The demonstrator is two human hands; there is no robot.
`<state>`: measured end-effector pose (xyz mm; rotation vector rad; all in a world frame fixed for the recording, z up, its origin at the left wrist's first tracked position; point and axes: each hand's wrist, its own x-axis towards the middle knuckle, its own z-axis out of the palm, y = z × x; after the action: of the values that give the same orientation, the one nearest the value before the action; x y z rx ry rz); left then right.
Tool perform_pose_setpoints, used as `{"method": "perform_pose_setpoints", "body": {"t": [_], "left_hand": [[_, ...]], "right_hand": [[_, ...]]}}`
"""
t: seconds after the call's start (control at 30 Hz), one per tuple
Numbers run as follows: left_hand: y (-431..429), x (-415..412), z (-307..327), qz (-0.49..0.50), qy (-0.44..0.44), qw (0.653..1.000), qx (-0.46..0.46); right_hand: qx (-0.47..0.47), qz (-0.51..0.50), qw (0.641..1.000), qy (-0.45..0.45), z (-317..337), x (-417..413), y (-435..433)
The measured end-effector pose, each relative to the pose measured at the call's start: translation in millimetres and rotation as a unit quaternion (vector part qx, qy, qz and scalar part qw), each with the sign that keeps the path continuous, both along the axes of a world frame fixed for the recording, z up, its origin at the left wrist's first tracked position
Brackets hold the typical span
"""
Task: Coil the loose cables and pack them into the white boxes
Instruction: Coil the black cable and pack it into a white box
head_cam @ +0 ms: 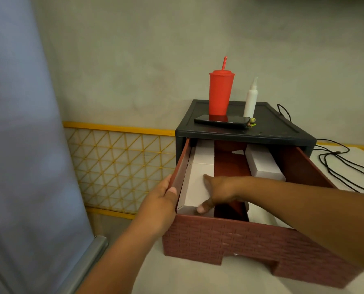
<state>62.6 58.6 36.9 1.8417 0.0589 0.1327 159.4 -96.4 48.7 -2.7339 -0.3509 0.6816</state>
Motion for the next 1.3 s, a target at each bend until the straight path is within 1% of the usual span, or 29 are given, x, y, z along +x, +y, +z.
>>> {"method": "perform_pose_setpoints", "body": {"t": [0.07,0.13,0.2,0.27,0.3,0.33,0.4,0.47,0.53,0.6,0.73,0.83,0.93,1.1,1.3], "left_hand": [[-1.6,-2.5,1.0,0.014,-0.007,1.000,0.022],[-2.8,-5.3,1.6,0.041,-0.031,0.997,0.062],[-2.8,-8.1,2.0,0.064,-0.101,0.981,0.153],[-2.7,-11.4,3.8,0.071,-0.196,0.941,0.266],[-3.2,-13.0,5.4,0.062,-0.230,0.918,0.316],[-4.7,-14.7,7.1,0.050,-0.251,0.897,0.360],[-12.1,-18.8,7.7,0.012,-0.266,0.863,0.430],[-20.9,-22.9,5.0,-0.028,-0.289,0.829,0.478],[-36.0,-24.4,1.2,-0.055,-0.336,0.792,0.507],[-50.2,-26.0,-0.6,-0.067,-0.360,0.777,0.512],[-67.1,-24.1,4.6,-0.061,-0.376,0.765,0.520],[-74.8,-15.4,7.7,-0.068,-0.361,0.762,0.534],[-78.6,-1.7,8.5,-0.065,-0.328,0.780,0.529],[-77.1,25.9,12.8,-0.046,-0.283,0.805,0.520],[-86.7,59.6,18.0,-0.024,-0.253,0.795,0.552]], "right_hand": [[0.032,-0.013,0.999,-0.024,11.0,-4.0,-7.3],[0.070,-0.033,0.993,-0.085,27.6,-11.9,-20.6],[0.085,-0.051,0.983,-0.154,44.9,-24.1,-41.3],[0.095,-0.077,0.971,-0.206,57.8,-37.9,-68.8],[0.098,-0.093,0.965,-0.226,61.8,-45.9,-84.1],[0.092,-0.112,0.958,-0.246,63.9,-54.3,-99.2],[0.064,-0.154,0.944,-0.284,64.2,-71.5,-130.2],[0.051,-0.194,0.932,-0.301,57.9,-83.3,-155.8],[0.067,-0.242,0.919,-0.303,46.5,-92.6,-184.5],[0.081,-0.286,0.907,-0.296,28.5,-96.9,-212.5],[0.085,-0.349,0.904,-0.233,-20.1,-101.0,-260.3],[0.030,-0.368,0.910,-0.188,-61.7,-103.6,-286.2],[-0.037,-0.353,0.908,-0.223,-89.1,-101.0,-300.8],[-0.057,-0.353,0.901,-0.244,-97.2,-75.0,-317.6],[-0.084,-0.342,0.903,-0.248,-99.9,-40.5,-335.4]]}}
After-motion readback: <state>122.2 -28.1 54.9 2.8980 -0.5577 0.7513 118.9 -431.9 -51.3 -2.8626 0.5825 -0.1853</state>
